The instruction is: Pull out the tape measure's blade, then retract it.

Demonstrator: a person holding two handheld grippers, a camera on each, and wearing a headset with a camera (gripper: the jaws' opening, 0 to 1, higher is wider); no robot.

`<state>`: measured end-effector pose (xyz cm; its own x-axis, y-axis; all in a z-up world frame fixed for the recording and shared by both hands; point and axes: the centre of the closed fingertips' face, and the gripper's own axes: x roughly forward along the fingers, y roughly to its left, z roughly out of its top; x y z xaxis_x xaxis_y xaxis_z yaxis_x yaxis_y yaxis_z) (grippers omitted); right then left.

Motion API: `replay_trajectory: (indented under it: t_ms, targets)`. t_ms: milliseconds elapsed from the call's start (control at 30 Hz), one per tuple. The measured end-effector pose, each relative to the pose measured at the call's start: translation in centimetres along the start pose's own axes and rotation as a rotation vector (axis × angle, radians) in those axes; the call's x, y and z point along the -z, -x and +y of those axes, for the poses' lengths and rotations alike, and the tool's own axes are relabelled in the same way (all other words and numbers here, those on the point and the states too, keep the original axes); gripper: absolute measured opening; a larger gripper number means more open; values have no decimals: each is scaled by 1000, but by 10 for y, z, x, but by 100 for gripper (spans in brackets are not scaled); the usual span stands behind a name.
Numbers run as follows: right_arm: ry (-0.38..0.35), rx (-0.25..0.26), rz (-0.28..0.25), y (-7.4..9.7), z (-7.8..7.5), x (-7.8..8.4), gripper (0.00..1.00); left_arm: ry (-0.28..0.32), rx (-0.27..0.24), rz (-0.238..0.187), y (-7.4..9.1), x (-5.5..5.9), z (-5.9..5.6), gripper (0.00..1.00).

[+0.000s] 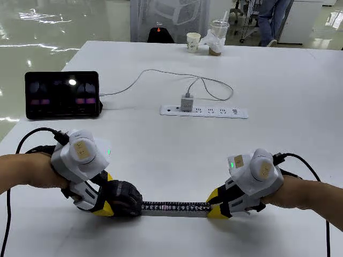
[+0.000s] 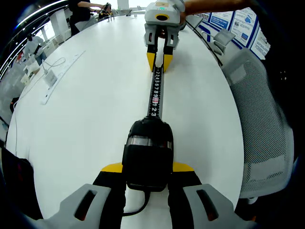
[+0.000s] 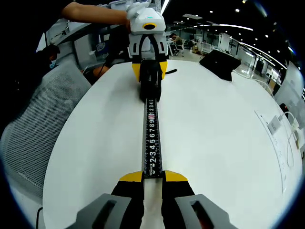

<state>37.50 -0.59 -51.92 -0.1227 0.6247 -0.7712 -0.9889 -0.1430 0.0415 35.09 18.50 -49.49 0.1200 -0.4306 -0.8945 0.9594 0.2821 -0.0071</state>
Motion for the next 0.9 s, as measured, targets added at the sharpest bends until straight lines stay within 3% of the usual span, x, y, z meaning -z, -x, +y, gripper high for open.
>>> replay_trajectory:
  t_ms: [900]
  targets:
    - [-16, 8, 42, 22, 1, 27, 9, -2, -1, 6, 0, 0, -1, 28]
